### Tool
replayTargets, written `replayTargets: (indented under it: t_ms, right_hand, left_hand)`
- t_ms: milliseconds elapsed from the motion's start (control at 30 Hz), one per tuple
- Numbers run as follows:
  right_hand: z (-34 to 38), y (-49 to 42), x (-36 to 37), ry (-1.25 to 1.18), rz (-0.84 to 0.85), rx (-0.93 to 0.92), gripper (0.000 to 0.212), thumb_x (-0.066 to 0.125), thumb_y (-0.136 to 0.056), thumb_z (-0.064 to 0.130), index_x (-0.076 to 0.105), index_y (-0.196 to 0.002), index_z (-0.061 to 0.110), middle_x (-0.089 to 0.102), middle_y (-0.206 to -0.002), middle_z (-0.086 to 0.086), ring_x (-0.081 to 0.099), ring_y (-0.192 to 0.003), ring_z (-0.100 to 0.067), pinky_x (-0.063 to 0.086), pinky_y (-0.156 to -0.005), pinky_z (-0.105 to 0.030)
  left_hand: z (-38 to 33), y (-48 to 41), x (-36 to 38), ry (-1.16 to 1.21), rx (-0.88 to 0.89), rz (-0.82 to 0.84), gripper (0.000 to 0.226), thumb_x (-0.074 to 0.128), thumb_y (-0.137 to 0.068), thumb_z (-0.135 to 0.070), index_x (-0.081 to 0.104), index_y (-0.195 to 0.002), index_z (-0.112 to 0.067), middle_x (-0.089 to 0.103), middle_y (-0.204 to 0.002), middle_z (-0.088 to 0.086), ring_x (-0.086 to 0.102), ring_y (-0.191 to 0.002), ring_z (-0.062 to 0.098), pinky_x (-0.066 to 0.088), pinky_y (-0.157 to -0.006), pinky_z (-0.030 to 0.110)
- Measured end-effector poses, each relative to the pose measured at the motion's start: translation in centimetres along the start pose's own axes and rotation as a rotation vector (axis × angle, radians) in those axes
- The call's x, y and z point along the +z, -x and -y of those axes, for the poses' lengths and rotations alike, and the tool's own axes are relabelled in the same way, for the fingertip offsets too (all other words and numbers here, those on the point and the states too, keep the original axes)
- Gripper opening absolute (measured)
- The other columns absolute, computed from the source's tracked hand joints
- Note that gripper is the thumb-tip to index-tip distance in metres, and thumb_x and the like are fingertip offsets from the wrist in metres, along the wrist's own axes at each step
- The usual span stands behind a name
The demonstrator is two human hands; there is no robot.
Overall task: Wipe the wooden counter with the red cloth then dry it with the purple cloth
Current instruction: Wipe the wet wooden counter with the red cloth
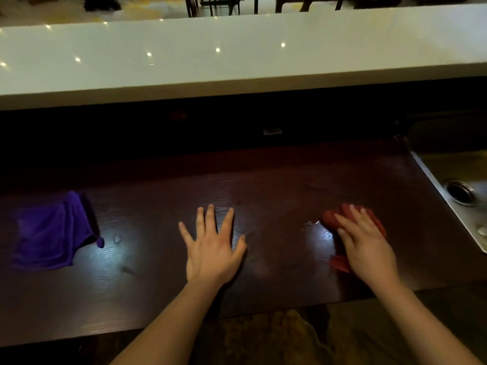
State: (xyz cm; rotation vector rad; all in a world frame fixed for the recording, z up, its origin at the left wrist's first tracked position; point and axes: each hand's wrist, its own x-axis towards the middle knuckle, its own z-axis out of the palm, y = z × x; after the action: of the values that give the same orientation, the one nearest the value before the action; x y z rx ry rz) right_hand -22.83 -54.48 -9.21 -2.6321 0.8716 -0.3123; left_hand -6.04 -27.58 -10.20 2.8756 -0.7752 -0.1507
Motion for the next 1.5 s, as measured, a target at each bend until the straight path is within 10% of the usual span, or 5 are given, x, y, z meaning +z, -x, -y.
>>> replayTargets:
  t_ms: [300,533,1000,1267,1500]
  right_hand:
    - [3.1,2.5,0.5,-0.012,0.247,-0.471,0.04,0.064,-0.09,0.026,0.059,-0.128,0.036,0.038,-0.152,0.003,0.03,-0.143,-0.02,0.033,-0.111,-0.04]
    - [-2.0,-5.6,-1.0,-0.017,-0.053,0.118,0.034,0.055,-0.095,0.019,0.061,-0.128,0.021,0.042,-0.151,-0.008,0.031,-0.142,-0.029,0.025,-0.117,-0.039]
    - [1.3,-8.8,1.0,-0.025,0.03,0.028,0.037,0.046,-0.099,0.031,0.053,-0.135,0.032,0.033,-0.156,-0.001,0.02,-0.146,-0.023,0.019,-0.116,-0.034]
    - [2.9,-1.3,1.3,0.012,0.285,-0.564,0.037,0.044,-0.096,0.043,0.051,-0.132,0.045,0.029,-0.157,0.006,0.02,-0.147,-0.017,0.031,-0.113,-0.035]
    - [2.2,-6.9,-0.2,0.076,0.133,-0.024,0.037,0.045,-0.098,0.04,0.048,-0.134,0.046,0.025,-0.159,-0.002,0.014,-0.148,-0.023,0.027,-0.112,-0.042]
  left_hand:
    - [0.1,-0.1,0.1,-0.02,0.016,-0.008,0.069,0.013,-0.089,-0.071,0.014,-0.152,-0.041,0.009,-0.163,0.01,-0.008,-0.149,0.027,-0.006,-0.114,0.065]
    - [0.2,0.0,0.4,-0.034,0.012,-0.039,0.067,0.018,-0.09,-0.068,0.02,-0.15,-0.04,0.016,-0.162,0.011,-0.003,-0.149,0.027,-0.002,-0.114,0.066]
    - [0.3,0.1,0.2,-0.031,0.027,-0.051,0.066,0.02,-0.091,-0.066,0.022,-0.151,-0.038,0.018,-0.161,0.013,-0.001,-0.15,0.028,-0.003,-0.114,0.065]
    - [0.2,0.2,0.0,-0.017,0.035,-0.043,0.062,0.02,-0.091,-0.066,0.018,-0.15,-0.046,0.014,-0.162,0.012,-0.006,-0.15,0.027,-0.007,-0.114,0.064]
    - [0.1,0.2,-0.1,-0.025,0.035,-0.041,0.061,0.02,-0.091,-0.066,0.016,-0.149,-0.048,0.013,-0.162,0.012,-0.006,-0.149,0.028,-0.007,-0.114,0.064]
